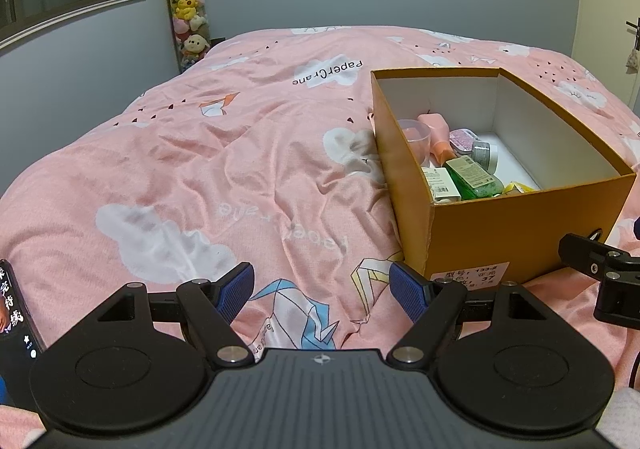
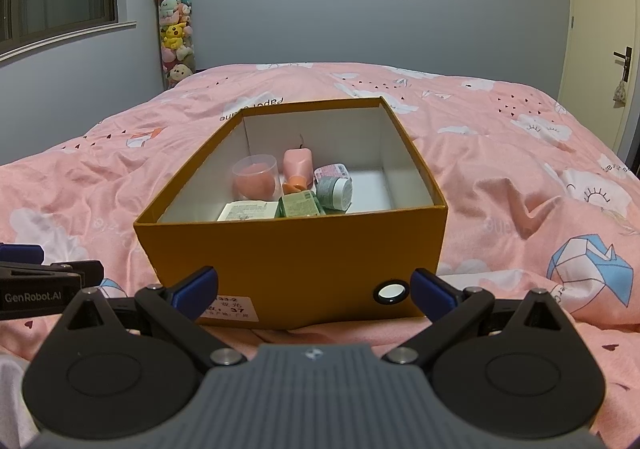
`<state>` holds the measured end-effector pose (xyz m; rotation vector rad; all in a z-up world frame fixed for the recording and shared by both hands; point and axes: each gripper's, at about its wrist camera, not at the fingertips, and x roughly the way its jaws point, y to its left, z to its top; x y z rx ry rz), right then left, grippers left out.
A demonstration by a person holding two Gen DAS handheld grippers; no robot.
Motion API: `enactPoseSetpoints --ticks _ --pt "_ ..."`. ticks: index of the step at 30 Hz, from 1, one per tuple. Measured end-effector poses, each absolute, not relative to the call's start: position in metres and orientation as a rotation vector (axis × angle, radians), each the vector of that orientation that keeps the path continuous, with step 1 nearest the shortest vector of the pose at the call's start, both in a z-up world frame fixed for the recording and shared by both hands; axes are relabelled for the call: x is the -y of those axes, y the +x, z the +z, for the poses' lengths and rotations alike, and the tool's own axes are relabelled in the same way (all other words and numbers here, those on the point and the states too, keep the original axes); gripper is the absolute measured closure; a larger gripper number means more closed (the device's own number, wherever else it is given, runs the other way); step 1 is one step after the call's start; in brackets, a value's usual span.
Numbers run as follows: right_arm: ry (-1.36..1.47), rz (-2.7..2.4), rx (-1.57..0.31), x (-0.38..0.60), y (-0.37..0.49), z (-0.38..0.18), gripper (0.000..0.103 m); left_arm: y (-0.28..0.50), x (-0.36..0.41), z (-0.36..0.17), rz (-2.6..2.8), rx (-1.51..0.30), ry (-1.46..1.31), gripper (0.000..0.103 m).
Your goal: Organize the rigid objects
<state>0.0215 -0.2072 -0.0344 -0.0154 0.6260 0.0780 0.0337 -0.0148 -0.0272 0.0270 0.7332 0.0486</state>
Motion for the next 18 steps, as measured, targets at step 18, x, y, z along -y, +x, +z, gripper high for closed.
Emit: enactPoseSetpoints --ticks 18 --pt "-0.005 0.075 -0.636 0.2048 0.0214 -0.0368 0.003 0.0330 0.0135 -0.0284 0.052 -0.736 0.026 0.013"
